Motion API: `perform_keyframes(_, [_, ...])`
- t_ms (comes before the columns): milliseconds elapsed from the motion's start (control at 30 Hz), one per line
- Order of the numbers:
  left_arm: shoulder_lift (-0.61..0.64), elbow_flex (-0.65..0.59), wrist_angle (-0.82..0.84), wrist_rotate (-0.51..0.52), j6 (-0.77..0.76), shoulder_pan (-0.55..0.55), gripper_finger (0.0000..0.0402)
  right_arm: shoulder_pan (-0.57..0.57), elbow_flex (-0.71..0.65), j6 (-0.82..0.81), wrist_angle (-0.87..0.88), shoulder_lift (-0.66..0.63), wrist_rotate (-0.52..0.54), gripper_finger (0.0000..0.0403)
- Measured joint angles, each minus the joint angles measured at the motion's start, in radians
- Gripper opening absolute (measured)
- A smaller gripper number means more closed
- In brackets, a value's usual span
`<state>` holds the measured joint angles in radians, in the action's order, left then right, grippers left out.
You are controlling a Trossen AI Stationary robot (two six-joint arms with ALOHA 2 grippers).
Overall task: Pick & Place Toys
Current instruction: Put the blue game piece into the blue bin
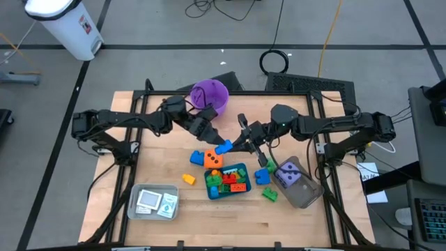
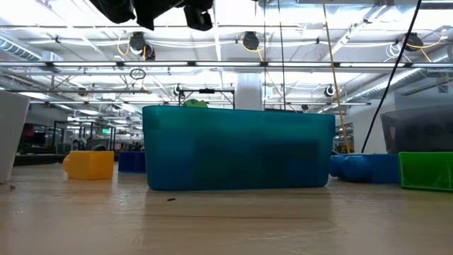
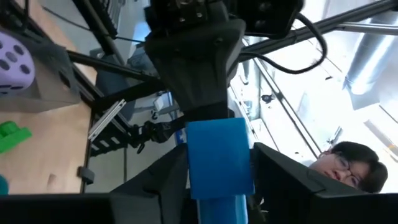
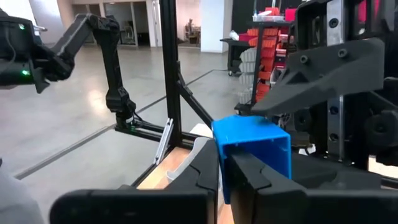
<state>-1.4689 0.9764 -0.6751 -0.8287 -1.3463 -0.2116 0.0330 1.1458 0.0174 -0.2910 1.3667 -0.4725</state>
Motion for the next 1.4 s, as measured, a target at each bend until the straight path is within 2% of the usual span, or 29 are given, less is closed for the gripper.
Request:
perform_keyframes(233, [0.001,0.000,-0.038,-0.037,0.018,-0.055,0.0237,0.000,0.000,-0.013,0.012,-0.020,-0.002,0.0004])
perform_keyframes(433, [0.007,0.000,-0.042,-0.071,0.054,-0.137,0.0256,-0.001,0.000,-0.039,0.039,-0.054,-0.001,0.0002])
perform_keyframes(667, [0.026,0.000,-0.102,-0.058,0.091,-0.221,0.0248,-0.024,0.000,-0.056,0.298,-0.060,0.006,0.0001])
perform_keyframes(767, [0.038,0.000,-0.182,-0.026,0.089,-0.247,0.0241,-0.052,-0.003,-0.040,0.492,-0.051,0.085,0.0001])
perform_keyframes(867, [0.047,0.000,-0.279,0.011,0.089,-0.255,0.0236,-0.081,-0.037,-0.063,0.556,-0.025,0.161,0.0001])
perform_keyframes(1033, [0.053,0.000,-0.459,0.013,0.003,-0.241,0.0237,-0.122,-0.090,-0.214,0.438,0.060,0.235,0.0000])
perform_keyframes(1167, [0.063,-0.001,-0.494,-0.032,-0.030,-0.201,0.0241,-0.142,-0.119,-0.332,0.262,0.166,0.240,0.0000])
perform_keyframes(1233, [0.068,-0.001,-0.506,-0.055,-0.040,-0.170,0.0239,-0.143,-0.120,-0.388,0.232,0.211,0.252,0.0000])
perform_keyframes(1400, [0.093,-0.001,-0.507,-0.111,-0.038,-0.087,0.0231,-0.131,-0.122,-0.482,0.233,0.293,0.363,0.0006])
